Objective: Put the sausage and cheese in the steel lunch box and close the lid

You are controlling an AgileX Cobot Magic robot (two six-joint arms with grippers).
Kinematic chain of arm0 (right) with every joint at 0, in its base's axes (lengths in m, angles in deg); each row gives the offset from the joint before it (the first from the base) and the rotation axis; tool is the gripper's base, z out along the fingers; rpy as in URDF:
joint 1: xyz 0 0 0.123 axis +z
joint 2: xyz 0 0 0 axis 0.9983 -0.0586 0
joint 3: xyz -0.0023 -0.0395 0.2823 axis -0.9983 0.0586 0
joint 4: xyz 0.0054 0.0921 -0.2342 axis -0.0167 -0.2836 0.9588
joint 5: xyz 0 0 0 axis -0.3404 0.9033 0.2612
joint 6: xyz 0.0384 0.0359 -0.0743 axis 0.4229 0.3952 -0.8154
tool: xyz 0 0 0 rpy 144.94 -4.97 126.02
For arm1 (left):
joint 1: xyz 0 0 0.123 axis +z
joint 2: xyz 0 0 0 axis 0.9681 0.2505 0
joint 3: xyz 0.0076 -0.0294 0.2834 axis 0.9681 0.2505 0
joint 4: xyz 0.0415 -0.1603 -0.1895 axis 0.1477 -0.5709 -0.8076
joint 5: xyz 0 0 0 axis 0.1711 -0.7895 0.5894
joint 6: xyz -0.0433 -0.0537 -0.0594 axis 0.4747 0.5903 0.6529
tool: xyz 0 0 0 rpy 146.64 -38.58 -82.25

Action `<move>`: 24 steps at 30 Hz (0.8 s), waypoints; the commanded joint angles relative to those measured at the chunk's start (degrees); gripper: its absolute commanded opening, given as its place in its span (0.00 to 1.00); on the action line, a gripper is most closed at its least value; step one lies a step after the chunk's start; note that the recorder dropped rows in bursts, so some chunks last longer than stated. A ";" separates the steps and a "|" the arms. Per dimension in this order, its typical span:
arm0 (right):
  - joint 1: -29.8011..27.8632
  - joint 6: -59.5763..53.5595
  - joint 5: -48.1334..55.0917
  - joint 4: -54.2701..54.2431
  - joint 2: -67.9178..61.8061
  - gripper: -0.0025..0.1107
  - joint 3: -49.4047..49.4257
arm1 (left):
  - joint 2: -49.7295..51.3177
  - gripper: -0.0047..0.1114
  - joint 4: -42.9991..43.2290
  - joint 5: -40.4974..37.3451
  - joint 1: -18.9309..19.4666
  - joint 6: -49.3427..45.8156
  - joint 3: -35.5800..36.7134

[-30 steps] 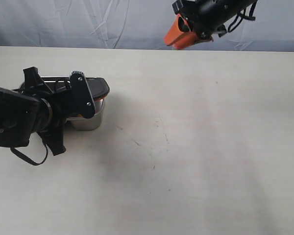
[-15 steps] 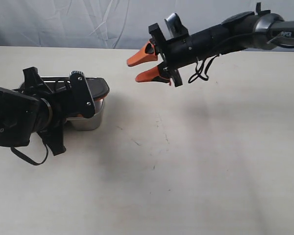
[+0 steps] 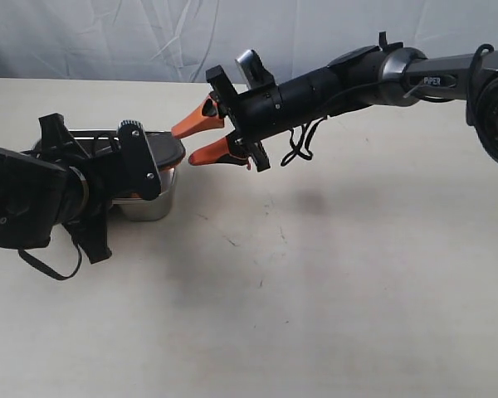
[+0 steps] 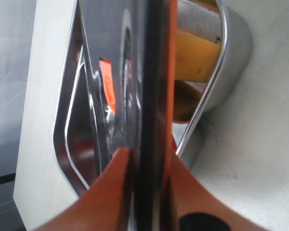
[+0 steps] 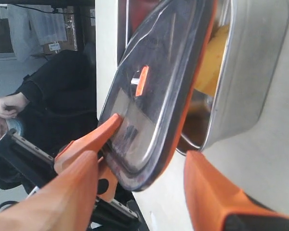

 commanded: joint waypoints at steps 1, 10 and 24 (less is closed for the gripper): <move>0.98 0.02 -0.70 -0.68 0.14 0.49 0.16 | 1.42 0.17 -9.10 -0.47 0.03 1.93 1.55; 3.82 0.02 -3.33 -0.96 0.14 0.49 0.16 | 1.42 0.17 -9.22 -0.36 0.03 2.03 1.55; 4.87 0.02 -5.91 -3.85 0.14 0.02 0.16 | 1.42 0.17 -10.14 -1.98 0.03 2.03 1.55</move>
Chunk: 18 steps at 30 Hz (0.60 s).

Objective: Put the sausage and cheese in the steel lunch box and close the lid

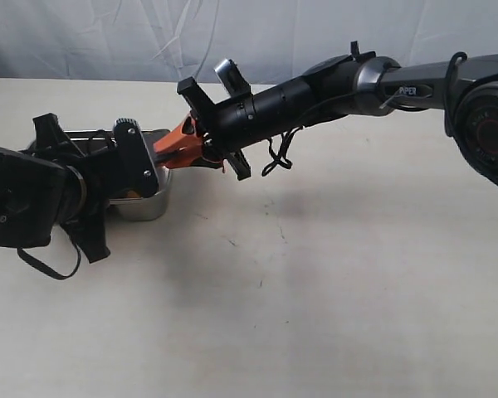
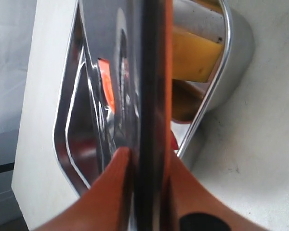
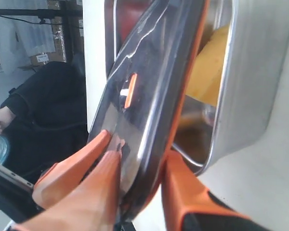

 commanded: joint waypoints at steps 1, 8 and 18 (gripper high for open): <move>0.27 -1.16 0.48 -2.41 0.37 0.01 -0.20 | 1.42 0.17 -8.74 -2.26 0.03 1.71 1.64; 0.27 -1.16 -1.73 -2.73 0.37 0.01 -0.20 | -1.58 0.17 -9.94 -5.59 0.03 1.60 1.64; 0.27 -1.16 -3.37 -3.72 0.37 0.01 -0.20 | -7.99 0.17 -10.44 -7.73 0.03 0.10 1.64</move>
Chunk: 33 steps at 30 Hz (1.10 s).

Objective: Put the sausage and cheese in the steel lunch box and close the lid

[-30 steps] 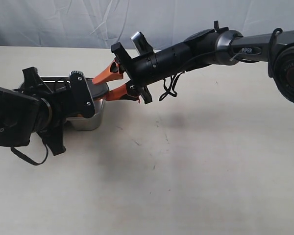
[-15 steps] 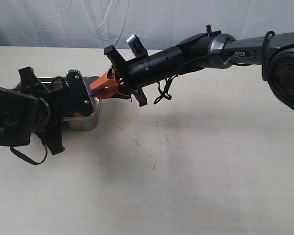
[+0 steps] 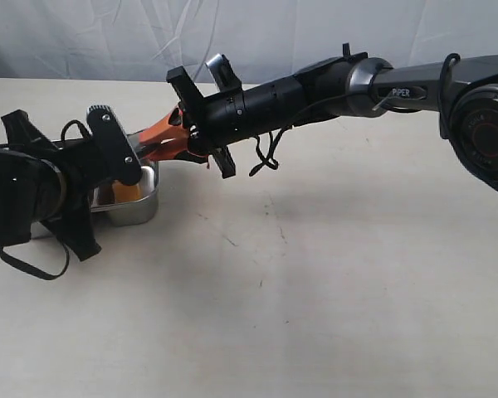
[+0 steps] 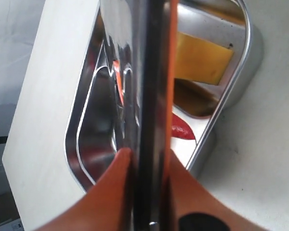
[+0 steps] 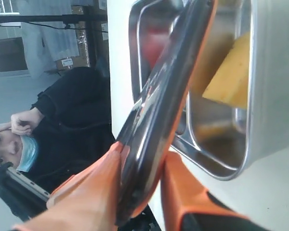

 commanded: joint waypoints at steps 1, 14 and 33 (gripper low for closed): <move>-0.80 -1.57 -2.62 1.19 0.27 0.01 -0.20 | -2.40 0.17 -4.79 -4.43 0.12 0.08 0.95; -0.80 -1.57 -2.60 0.53 0.27 0.01 -0.20 | -5.22 0.55 -5.93 -11.87 0.12 0.30 0.95; 0.32 -2.20 -3.59 8.90 0.27 0.01 -0.20 | -27.64 0.51 3.25 -35.61 3.18 15.76 0.83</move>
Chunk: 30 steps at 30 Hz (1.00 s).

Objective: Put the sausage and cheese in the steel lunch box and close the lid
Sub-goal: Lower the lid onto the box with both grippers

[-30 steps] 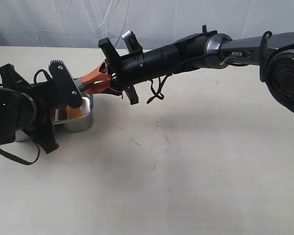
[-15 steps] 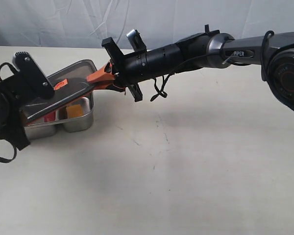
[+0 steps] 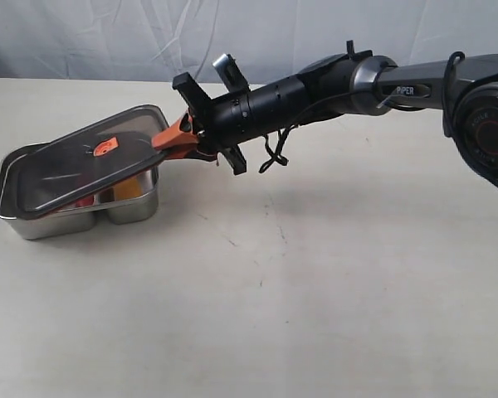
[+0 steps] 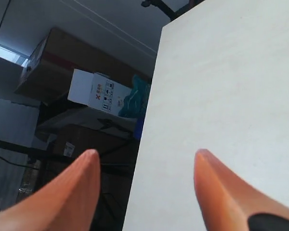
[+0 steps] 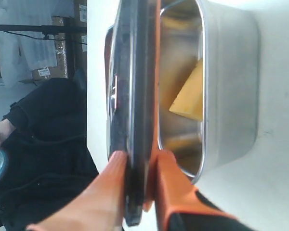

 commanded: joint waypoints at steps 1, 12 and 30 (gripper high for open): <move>1.11 -1.12 -0.67 5.86 0.27 0.01 -0.20 | -2.93 0.51 2.11 -0.62 0.30 0.90 0.07; 4.65 0.69 -2.71 9.51 0.27 0.01 -0.20 | -5.68 0.51 2.44 -0.62 0.30 2.09 0.07; 4.86 4.39 1.44 12.15 0.37 0.02 -0.20 | -6.33 0.51 3.15 -0.62 0.30 2.23 0.07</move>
